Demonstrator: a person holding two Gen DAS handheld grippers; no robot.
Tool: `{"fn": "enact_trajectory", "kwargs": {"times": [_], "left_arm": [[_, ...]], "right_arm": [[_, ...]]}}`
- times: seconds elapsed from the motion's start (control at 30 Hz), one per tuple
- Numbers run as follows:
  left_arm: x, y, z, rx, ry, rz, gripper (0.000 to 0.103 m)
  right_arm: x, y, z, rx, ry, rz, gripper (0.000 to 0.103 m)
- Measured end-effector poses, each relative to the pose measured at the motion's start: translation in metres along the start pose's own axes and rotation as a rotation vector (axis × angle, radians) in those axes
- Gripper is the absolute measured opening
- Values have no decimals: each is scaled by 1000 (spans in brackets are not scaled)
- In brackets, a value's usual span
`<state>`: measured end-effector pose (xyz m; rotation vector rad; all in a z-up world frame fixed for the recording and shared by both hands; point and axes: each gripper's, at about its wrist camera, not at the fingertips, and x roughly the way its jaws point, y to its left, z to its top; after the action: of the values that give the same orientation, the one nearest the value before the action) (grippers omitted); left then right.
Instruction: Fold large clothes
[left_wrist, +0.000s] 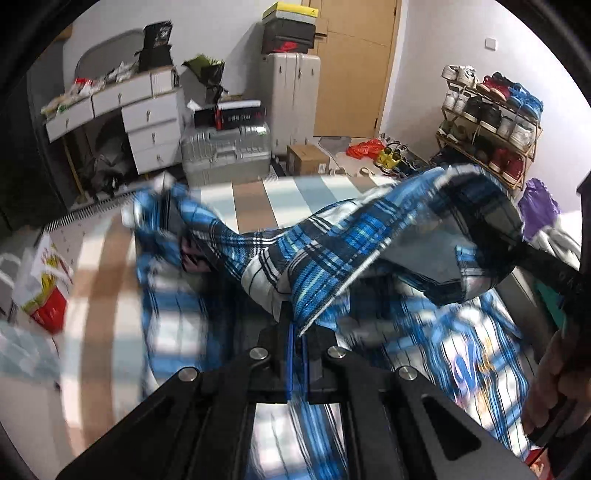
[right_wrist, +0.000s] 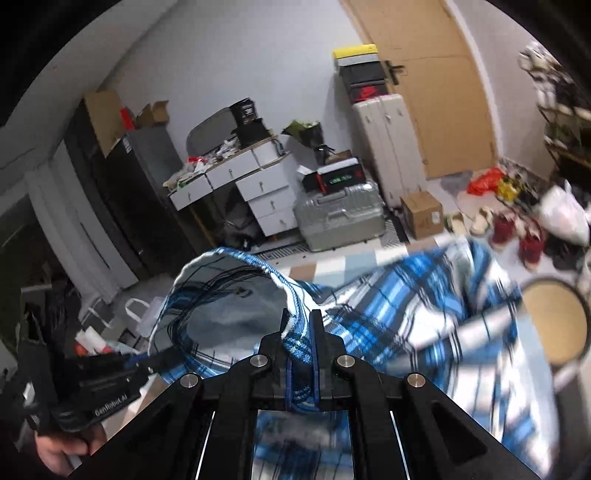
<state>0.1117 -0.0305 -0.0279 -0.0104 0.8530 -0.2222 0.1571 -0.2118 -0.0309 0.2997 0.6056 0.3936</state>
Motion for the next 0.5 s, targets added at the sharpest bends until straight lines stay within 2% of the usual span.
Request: {"fn": "enact_trajectory", "kwargs": {"times": [0.13,0.3,0.4,0.43,0.5], "left_arm": [[4,-3,-34,-62,71,-45,0],[16,-7,-54,-110,147,-76,0],[18,-8,-55,-118,165,-86,0],[19,-8,-54,-121,165,-86,0],[23,-7,-54,-127,182,-106,0]], "right_arm": [[-11,-13,-48,70,59,-62,7],[-6,-28,-89,105,178,-149,7],[1,-34,-102,115,250,-165,11],[5,-36,-106,127,300,-163,12],[5,-39,-107,132,329,-149,16]]}}
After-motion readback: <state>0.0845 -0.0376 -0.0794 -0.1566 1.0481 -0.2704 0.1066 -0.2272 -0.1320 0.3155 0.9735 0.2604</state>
